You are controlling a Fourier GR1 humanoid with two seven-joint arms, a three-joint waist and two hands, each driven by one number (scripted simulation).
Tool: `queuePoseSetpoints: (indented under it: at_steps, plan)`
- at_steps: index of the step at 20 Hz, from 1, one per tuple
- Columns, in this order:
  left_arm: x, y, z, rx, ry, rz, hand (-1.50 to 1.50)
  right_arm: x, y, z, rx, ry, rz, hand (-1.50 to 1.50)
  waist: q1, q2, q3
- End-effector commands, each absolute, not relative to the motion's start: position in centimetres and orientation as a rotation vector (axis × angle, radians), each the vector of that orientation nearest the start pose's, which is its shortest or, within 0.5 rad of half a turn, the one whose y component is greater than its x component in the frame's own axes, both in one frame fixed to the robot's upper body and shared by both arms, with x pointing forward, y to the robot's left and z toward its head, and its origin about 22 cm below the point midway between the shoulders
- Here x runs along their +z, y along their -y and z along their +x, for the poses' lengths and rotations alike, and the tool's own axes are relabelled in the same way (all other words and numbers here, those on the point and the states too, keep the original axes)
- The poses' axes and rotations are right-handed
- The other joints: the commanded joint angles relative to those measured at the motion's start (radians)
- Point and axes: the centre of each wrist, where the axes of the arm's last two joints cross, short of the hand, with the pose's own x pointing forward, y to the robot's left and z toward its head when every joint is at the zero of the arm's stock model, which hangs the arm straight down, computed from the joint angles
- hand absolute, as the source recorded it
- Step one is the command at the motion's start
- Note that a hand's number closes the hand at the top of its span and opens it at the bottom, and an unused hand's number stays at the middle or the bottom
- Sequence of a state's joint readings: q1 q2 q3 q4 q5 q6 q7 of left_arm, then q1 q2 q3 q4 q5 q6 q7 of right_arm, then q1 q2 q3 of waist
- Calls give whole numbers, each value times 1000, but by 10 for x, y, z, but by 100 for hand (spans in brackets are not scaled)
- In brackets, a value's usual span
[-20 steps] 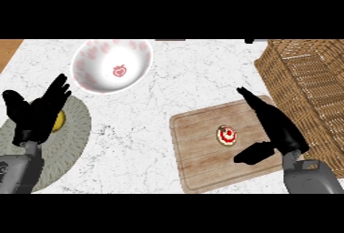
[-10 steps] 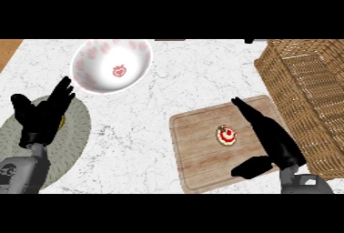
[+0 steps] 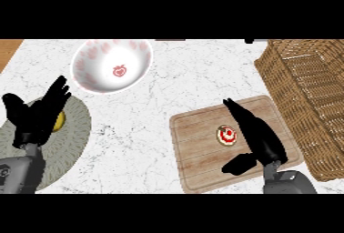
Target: Pick the cupcake from the cutting board and place it in the basket
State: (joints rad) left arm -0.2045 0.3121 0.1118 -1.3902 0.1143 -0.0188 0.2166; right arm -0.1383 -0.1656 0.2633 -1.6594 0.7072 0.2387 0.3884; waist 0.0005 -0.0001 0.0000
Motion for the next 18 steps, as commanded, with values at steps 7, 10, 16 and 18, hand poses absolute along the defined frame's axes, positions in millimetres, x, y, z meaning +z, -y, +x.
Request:
queuePoseSetpoints:
  at_steps: [7, 10, 16, 18]
  plan:
    - [34, -301, 291, -67, 1385, 185, 0, 29, 173, 259, 1098, 1251, -562, 150, -1, 0, 0]
    - [31, -305, 281, -71, 1390, 187, 0, 22, 158, 294, 1124, 1229, -571, 150, 6, 0, 0]
    - [44, -302, 300, -122, 1412, 164, 0, 54, 160, 339, 520, 959, -864, 150, 55, 27, -1]
    - [46, -298, 301, -129, 1429, 140, 0, 56, 161, 348, 394, 872, -929, 150, 85, 31, -2]
